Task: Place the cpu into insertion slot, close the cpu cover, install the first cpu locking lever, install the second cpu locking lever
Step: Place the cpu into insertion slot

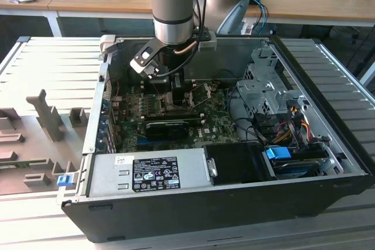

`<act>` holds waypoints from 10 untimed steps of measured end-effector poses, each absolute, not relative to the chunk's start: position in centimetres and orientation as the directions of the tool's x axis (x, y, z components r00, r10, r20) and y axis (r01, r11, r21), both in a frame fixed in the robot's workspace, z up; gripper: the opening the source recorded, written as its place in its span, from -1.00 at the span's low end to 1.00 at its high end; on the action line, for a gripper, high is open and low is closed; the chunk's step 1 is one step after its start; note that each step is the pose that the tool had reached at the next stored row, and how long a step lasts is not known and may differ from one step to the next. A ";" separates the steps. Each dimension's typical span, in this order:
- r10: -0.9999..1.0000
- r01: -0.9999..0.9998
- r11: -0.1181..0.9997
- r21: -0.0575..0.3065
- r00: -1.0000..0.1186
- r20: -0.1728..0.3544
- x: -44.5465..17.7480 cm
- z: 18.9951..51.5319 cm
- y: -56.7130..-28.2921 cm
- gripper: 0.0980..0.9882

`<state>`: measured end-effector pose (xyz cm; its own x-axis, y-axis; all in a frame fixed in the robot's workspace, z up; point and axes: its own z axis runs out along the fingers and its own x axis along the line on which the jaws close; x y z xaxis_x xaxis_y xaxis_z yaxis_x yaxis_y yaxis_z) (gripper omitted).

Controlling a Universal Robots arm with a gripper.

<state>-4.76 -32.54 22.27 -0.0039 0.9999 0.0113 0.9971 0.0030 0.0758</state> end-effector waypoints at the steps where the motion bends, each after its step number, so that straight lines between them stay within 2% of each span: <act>1: 1.000 0.997 -0.001 0.076 0.000 0.011 -4.8 22.2 -32.5 -0.03; 10: 1.000 0.997 -0.020 0.075 0.020 0.011 -4.7 21.2 -32.2 -0.03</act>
<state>-4.67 -32.21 21.22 0.0196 0.9997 0.0113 0.9970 -0.0204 0.0750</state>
